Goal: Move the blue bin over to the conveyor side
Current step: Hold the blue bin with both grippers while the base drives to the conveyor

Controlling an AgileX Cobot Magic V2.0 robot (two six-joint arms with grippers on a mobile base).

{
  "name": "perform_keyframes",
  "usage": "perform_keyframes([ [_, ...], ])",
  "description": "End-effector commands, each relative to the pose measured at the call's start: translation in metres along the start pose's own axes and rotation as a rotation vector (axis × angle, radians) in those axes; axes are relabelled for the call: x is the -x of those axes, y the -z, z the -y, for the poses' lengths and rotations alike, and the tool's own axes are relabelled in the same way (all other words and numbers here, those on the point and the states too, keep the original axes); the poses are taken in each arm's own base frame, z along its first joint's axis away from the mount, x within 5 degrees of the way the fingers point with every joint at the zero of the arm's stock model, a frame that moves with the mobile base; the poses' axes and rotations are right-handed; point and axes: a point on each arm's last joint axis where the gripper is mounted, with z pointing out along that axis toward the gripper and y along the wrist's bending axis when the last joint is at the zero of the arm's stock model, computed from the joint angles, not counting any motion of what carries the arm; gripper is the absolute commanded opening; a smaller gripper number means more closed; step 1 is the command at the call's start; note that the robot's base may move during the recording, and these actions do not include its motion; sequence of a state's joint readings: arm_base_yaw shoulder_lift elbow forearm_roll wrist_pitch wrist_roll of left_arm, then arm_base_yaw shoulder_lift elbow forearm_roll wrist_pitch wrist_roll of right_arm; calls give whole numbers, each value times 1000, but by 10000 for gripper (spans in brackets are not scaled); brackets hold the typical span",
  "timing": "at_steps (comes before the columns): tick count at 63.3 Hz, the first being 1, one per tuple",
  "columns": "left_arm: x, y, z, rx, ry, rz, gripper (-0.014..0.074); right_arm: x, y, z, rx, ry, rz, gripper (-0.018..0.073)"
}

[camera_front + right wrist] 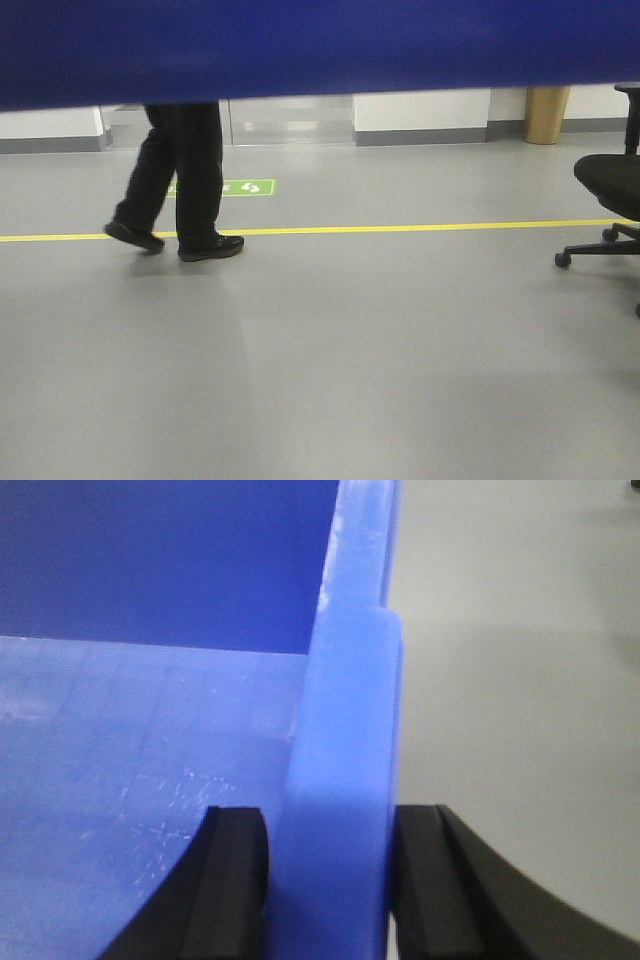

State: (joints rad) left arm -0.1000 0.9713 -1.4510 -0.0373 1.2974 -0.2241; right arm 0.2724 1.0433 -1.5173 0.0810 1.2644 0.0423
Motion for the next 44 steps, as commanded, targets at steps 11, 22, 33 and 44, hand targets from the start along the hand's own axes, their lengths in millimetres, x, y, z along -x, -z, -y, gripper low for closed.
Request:
perform_keyframes([
  [11,6,11,4,-43,-13,104,-9,10,11,-1,6,20,139,-79],
  [22,6,11,4,-43,-13,104,-9,10,11,-1,6,20,141,-79],
  [33,6,11,4,-43,-13,104,-9,11,11,-1,6,20,147,-79],
  [44,6,11,4,-43,-13,104,-9,12,11,-1,7,20,160,-79],
])
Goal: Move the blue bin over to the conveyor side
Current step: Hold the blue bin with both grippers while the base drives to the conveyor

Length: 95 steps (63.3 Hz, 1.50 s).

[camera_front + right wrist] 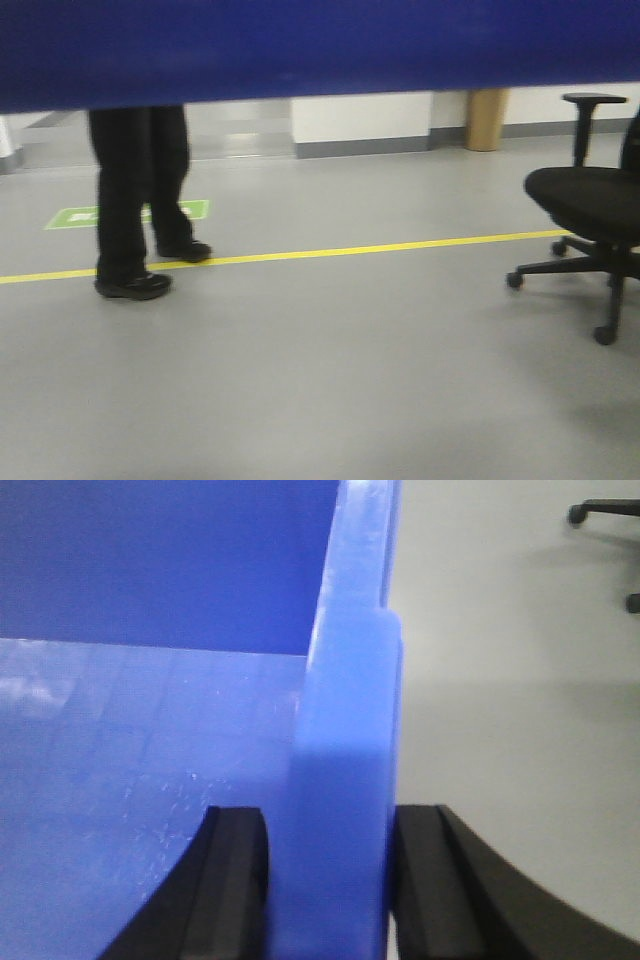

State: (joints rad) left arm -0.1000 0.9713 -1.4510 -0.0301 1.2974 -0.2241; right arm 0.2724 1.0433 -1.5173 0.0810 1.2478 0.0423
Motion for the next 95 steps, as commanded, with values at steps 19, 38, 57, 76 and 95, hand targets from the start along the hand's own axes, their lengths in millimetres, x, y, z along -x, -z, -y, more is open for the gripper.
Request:
perform_keyframes([
  [19,6,11,4,-50,-11,102,-9,12,11,-2,7,20,159,-79],
  [38,6,11,3,-40,-14,104,-9,12,11,-2,7,20,159,-79],
  [57,6,11,3,-37,-14,105,-9,12,11,-2,7,20,159,-79],
  [76,6,11,3,-37,-14,105,-9,12,11,-2,7,20,159,-79],
  [95,6,11,3,-37,-14,105,-9,12,11,-2,7,20,159,-79],
])
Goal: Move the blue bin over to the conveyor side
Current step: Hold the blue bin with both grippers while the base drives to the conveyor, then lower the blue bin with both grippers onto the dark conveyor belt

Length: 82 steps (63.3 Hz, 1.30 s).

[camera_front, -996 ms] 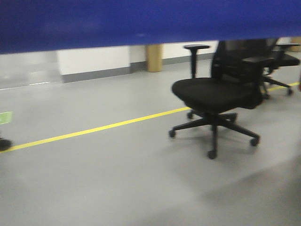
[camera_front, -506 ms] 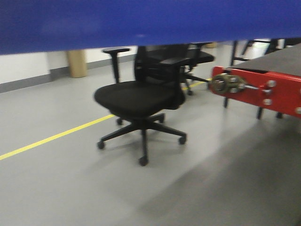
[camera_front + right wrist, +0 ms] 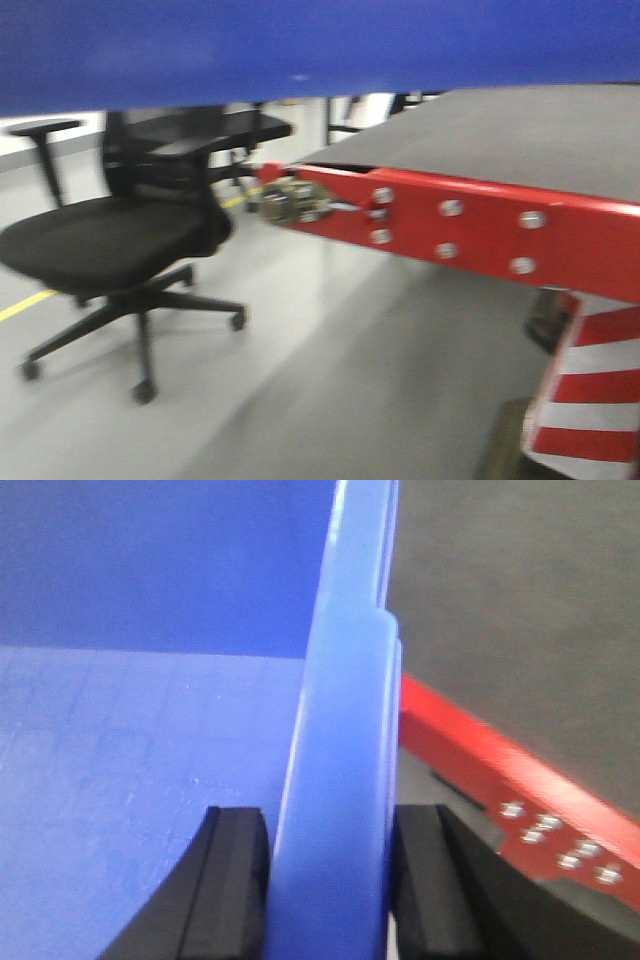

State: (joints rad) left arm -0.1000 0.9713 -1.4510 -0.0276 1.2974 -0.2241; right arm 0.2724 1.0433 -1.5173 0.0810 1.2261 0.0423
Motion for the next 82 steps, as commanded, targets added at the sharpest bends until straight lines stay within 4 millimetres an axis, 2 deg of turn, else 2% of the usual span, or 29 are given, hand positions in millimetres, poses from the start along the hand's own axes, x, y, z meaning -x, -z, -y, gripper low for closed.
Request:
perform_keyframes([
  [1,6,11,3,-40,-14,104,-9,10,11,-1,6,20,138,-79],
  [82,6,11,3,-40,-14,104,-9,10,11,-1,6,20,138,-79],
])
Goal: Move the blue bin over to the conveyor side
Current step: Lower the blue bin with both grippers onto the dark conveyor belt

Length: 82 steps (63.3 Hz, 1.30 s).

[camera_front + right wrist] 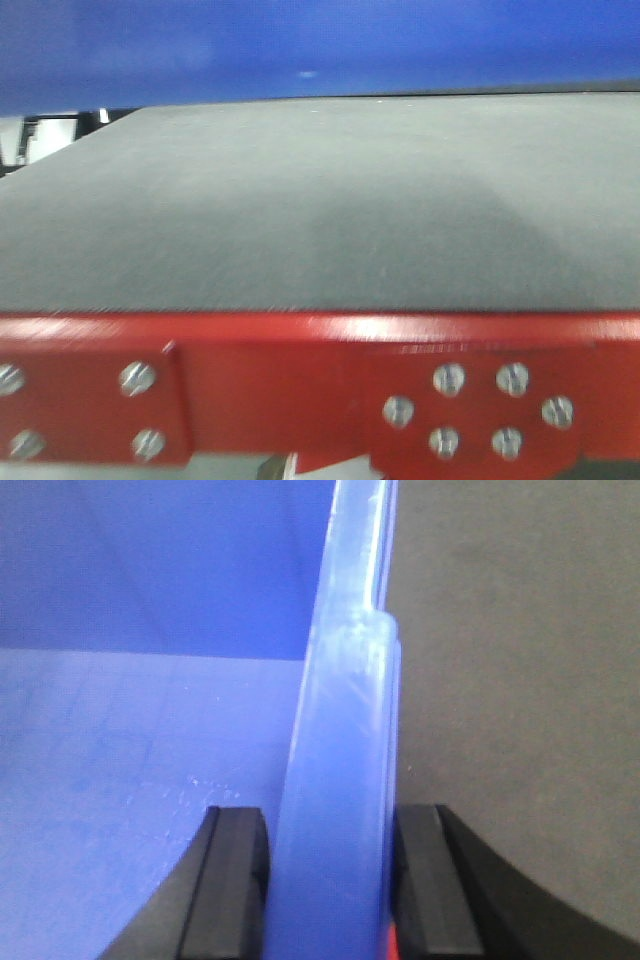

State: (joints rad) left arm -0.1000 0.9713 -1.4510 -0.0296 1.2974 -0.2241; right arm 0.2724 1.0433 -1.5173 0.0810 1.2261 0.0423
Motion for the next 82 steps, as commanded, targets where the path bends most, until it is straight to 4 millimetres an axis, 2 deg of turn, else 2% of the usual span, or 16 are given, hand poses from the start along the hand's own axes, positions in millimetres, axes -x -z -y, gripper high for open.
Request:
perform_keyframes([
  [1,6,11,3,-38,-14,105,-9,10,11,-1,6,20,138,-79],
  [82,6,11,3,-38,-14,105,-9,10,11,-1,6,20,138,-79],
])
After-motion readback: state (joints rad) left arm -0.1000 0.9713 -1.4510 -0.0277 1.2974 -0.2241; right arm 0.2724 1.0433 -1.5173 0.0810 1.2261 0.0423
